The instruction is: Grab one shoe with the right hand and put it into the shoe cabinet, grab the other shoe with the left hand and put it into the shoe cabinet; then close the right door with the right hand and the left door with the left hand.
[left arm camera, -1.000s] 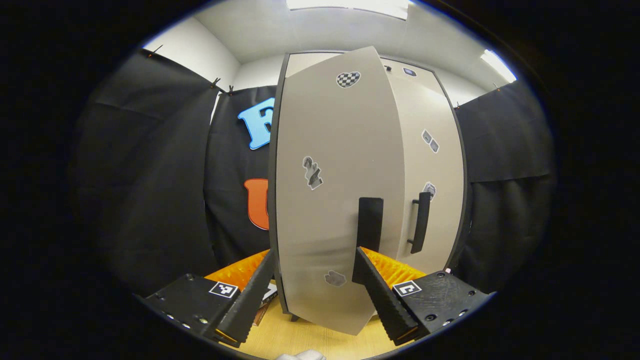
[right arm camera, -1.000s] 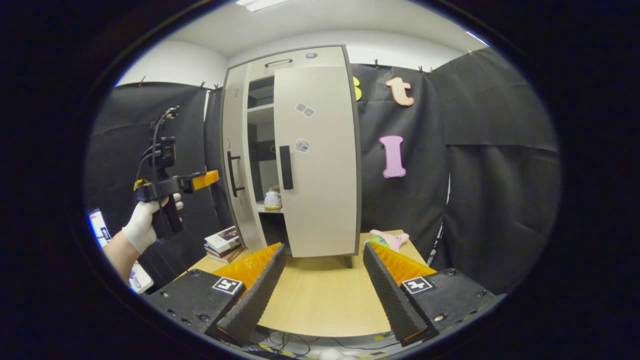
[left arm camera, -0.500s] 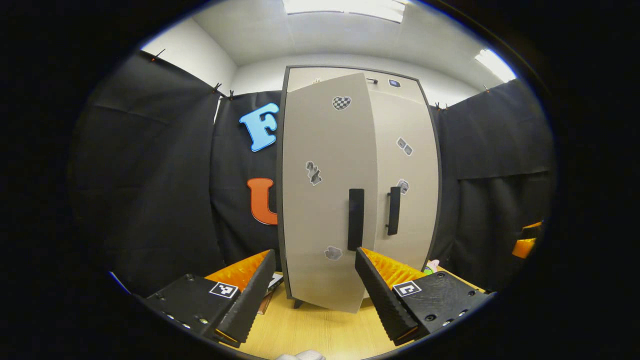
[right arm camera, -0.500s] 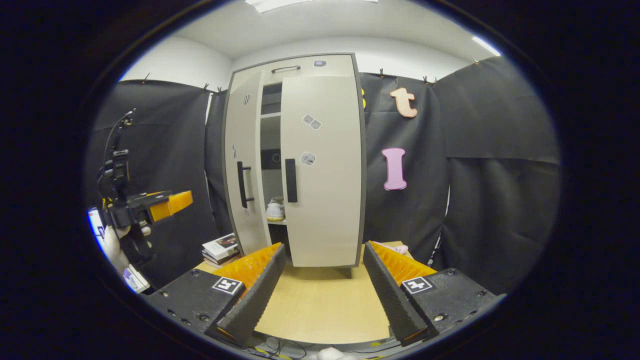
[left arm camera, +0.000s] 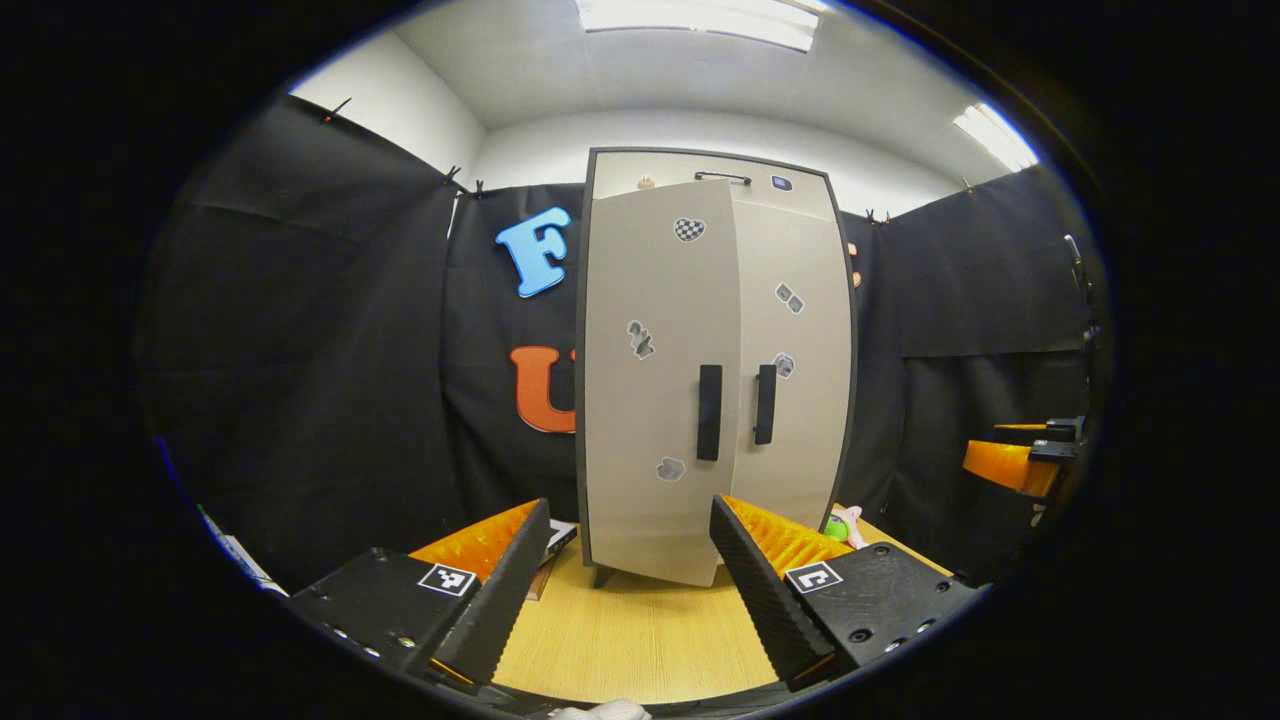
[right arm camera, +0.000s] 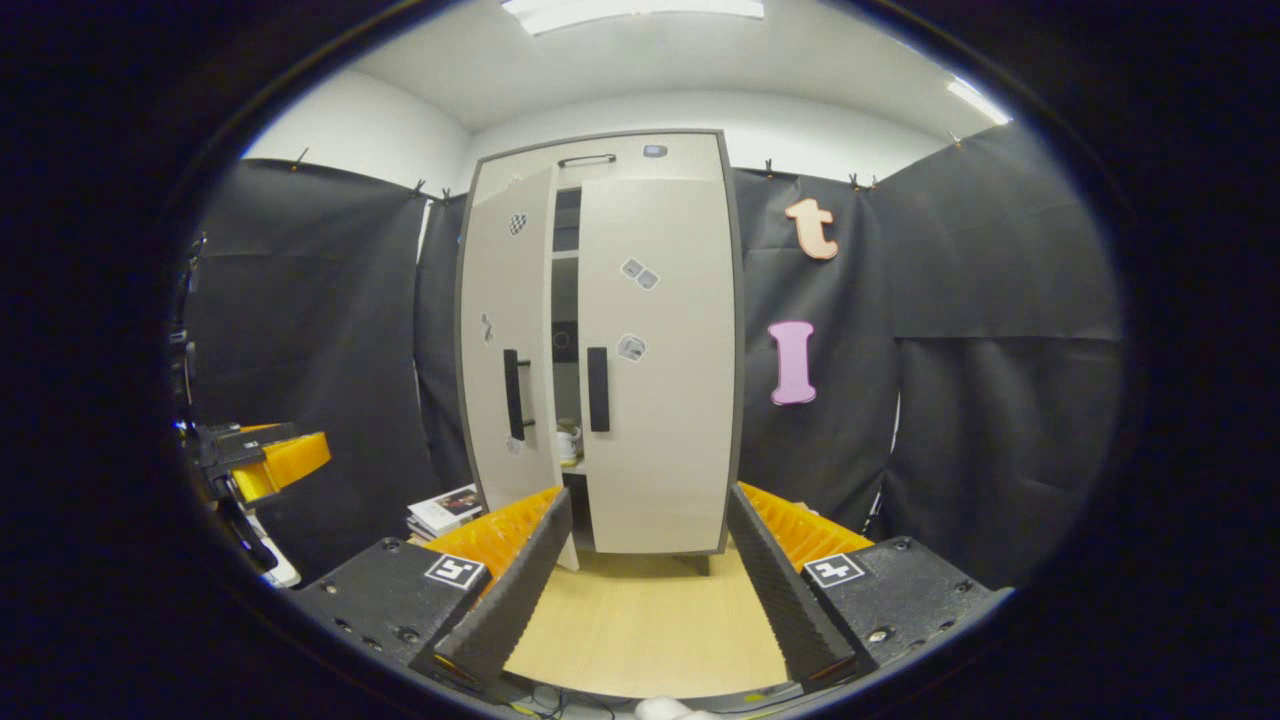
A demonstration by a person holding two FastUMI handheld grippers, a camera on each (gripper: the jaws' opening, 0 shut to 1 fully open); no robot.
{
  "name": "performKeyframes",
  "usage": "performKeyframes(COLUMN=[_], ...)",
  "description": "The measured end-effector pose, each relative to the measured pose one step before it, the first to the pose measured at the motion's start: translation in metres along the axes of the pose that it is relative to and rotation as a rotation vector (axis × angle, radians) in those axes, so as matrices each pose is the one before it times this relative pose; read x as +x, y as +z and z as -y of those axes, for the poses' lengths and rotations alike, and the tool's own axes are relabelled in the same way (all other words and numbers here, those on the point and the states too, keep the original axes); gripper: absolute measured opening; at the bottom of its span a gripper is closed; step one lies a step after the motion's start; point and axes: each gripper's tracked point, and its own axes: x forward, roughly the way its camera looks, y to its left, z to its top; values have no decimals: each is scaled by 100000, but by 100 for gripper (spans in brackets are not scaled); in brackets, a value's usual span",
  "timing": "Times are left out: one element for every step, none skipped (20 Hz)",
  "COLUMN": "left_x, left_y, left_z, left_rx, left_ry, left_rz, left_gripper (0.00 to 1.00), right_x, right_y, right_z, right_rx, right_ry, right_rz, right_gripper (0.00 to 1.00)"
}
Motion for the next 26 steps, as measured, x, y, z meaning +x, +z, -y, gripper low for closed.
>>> performKeyframes(left_x=[-547,-487,-548,-412,-325,-275,-390,-270,-166,-207,-178,-35,-109,-61,64,-39,-65,-37,-4,56,3,55,42,-16,-19,95], left_y=[-35,-328,-354,-77,-130,-150,-109,-10,-66,-39,-21,6,91,-58,76,-15,23,146,-2,46,35,-51,100,63,-40,-15], left_z=[-199,-273,-261,-127,-216,-134,-211,-86,-6,-10,54,95,12,11,76,93,169,69,94,74,132,39,21,91,-26,56], left_rx=[129,-309,-761,-570,-408,-23,35,-65,125,-133,-73,174,450,424,110,-309,-165,1,70,-125,-130,5,265,250,-86,-256], left_ry=[698,1017,912,358,768,-26,589,155,97,5,-236,-257,-87,-218,-234,-350,-581,-89,-252,-328,-428,-210,-70,-107,-116,-345], left_rz=[416,-321,-390,-77,133,-226,139,270,212,153,156,442,213,99,271,-101,276,392,128,80,-90,-39,371,-71,2,68], left_gripper=[100,96,96,96,96,96,97,97,96,96,96,96,96,96,96,96,96,96,96,96,96,96,96,96,96,96], right_x=[-203,-206,-196,-203,-190,-160,-147,-49,-120,-121,-73,-59,-90,-4,-23,6,-108,-50,-63,-51,-31,42,-65,-41,-73,0], right_y=[48,17,86,52,-74,-136,-210,-257,-268,-233,-115,-128,-9,11,118,199,82,-12,49,-13,-64,-50,-116,-49,14,-39], right_z=[-308,-212,-182,-128,-121,-209,-213,-88,-91,-156,-57,-105,-108,-136,-172,-72,-124,-103,-77,-78,7,-24,51,-53,9,-81], right_rx=[-66,-71,-194,-243,-179,-68,361,169,108,-81,-205,-44,19,104,-215,-368,-436,-195,-73,-117,-173,-189,-199,112,406,302], right_ry=[204,-422,17,-413,-234,-51,200,33,-223,14,-219,-193,-5,180,42,-121,-123,-87,153,86,-138,-228,-235,22,-6,119], right_rz=[412,408,587,639,147,207,-208,-405,-408,-396,-45,-327,-52,90,140,588,239,196,138,-37,-38,-70,-276,-146,-22,67], right_gripper=[99,99,99,100,100,100,100,100,100,100,99,100,100,100,100,100,100,100,100,100,100,100,100,100,99,100])
